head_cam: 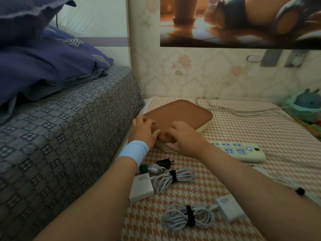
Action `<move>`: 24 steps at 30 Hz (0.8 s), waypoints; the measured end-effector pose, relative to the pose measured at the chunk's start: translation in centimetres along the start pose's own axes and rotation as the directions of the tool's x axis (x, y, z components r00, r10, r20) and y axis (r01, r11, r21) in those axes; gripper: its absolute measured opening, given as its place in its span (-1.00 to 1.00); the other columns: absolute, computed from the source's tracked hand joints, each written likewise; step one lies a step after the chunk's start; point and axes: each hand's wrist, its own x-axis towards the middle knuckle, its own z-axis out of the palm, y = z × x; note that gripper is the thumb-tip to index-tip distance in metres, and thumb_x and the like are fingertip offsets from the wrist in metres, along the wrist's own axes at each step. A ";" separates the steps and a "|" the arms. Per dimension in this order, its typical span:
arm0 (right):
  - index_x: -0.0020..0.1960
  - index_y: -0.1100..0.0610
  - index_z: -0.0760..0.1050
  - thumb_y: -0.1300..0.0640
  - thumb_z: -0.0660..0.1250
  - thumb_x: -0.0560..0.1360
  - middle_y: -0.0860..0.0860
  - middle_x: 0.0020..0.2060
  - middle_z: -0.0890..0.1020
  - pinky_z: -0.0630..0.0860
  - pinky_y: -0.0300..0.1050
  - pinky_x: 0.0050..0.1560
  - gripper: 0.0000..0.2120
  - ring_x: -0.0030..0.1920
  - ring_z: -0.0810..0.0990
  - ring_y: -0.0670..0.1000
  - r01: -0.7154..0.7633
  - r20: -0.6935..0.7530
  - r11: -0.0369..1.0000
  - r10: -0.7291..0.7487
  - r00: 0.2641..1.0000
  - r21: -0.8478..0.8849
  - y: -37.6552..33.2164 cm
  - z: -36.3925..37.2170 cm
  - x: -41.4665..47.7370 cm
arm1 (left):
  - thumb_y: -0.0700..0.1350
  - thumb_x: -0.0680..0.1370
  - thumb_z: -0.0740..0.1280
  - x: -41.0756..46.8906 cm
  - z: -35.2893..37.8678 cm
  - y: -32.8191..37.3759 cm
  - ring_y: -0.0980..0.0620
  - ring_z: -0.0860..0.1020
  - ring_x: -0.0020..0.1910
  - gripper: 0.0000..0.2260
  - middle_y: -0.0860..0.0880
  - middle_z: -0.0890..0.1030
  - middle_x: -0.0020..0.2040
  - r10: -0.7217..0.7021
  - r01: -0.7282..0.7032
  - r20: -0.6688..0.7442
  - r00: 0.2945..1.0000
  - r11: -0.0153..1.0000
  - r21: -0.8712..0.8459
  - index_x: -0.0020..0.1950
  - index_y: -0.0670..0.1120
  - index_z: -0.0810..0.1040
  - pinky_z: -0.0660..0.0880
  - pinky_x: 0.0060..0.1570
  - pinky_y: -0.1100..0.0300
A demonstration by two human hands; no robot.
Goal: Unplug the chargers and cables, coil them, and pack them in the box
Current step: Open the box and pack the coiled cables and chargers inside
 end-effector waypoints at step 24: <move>0.41 0.16 0.39 0.18 0.23 0.61 0.16 0.03 0.61 0.55 0.07 -0.37 -0.63 -0.15 0.59 0.24 -0.118 0.064 0.968 0.136 0.989 -0.223 -0.7 1.3 2.7 | -0.05 0.44 0.39 0.6 1.4 1.4 -0.04 0.47 0.32 -0.35 0.02 0.49 0.37 -0.177 0.358 0.314 0.933 0.544 -0.758 0.52 0.08 0.29 0.42 0.34 -0.01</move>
